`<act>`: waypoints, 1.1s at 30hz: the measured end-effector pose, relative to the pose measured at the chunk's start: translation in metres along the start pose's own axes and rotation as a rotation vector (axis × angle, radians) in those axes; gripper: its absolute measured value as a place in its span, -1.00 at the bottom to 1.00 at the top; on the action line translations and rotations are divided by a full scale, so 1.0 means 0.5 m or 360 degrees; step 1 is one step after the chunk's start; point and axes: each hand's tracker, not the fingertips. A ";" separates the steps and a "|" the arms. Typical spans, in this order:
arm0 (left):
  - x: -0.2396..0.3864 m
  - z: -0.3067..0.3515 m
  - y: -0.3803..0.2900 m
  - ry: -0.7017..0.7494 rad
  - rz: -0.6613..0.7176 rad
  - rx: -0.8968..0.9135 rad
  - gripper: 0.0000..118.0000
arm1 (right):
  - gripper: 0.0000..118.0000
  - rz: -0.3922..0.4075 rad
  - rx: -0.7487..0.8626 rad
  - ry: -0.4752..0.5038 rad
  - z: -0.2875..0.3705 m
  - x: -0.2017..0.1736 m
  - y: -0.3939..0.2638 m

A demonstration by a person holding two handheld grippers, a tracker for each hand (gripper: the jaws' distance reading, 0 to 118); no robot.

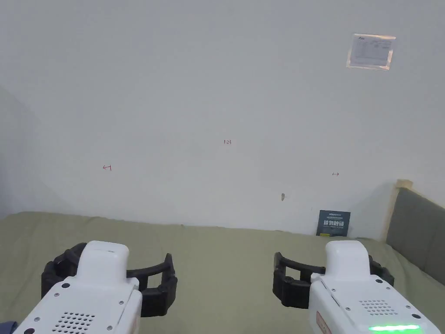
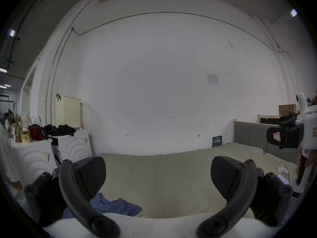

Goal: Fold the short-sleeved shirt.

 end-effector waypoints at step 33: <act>-0.320 0.175 -0.071 0.0609 -0.0049 -0.0445 -1.00 | -1.00 0.0085 -0.0016 0.0722 -0.025 -0.376 -0.029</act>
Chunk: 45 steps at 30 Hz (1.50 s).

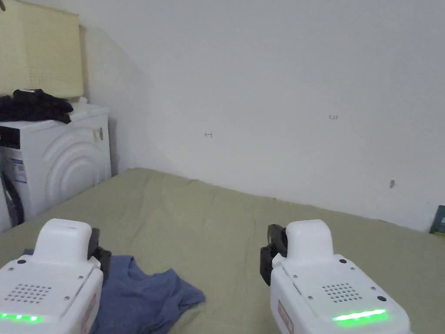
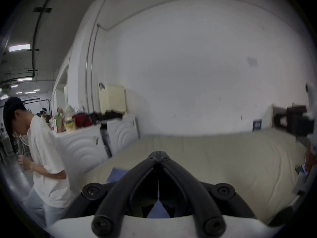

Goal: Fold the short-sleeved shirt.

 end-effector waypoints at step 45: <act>0.143 -0.664 -0.352 -0.0296 0.0333 -0.1171 -0.93 | -0.99 -0.0141 -0.0392 -0.0188 -0.119 0.164 -0.193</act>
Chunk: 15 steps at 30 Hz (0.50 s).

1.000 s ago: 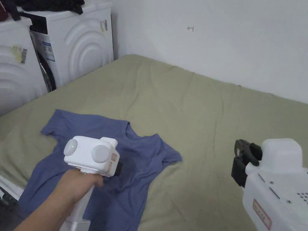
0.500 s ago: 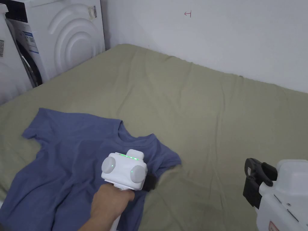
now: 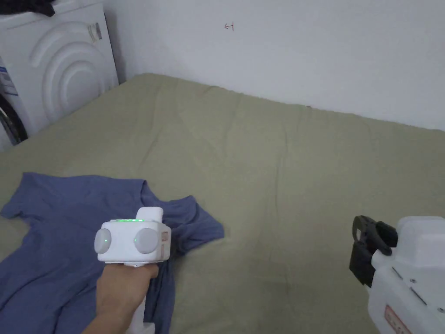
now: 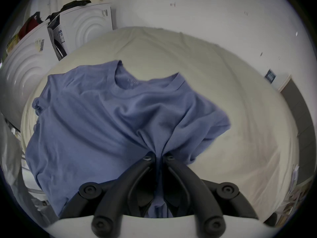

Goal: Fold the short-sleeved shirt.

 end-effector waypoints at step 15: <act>0.546 0.202 0.105 -0.0717 -0.0253 0.0316 -0.92 | -0.99 -0.0195 0.0163 -0.0330 0.224 0.253 -0.022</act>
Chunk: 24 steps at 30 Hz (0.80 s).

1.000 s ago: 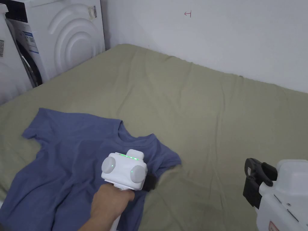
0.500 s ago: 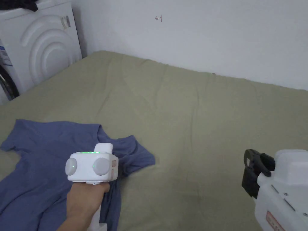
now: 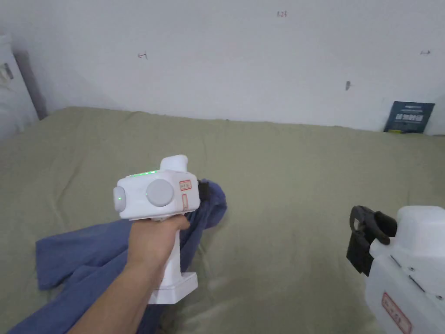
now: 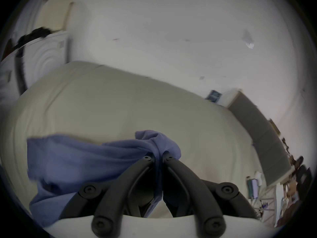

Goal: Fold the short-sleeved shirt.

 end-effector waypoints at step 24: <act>0.324 -0.168 -0.318 -0.0317 -0.0227 -0.0306 0.94 | -0.99 -0.0087 -0.0139 -0.0359 0.070 0.242 -0.073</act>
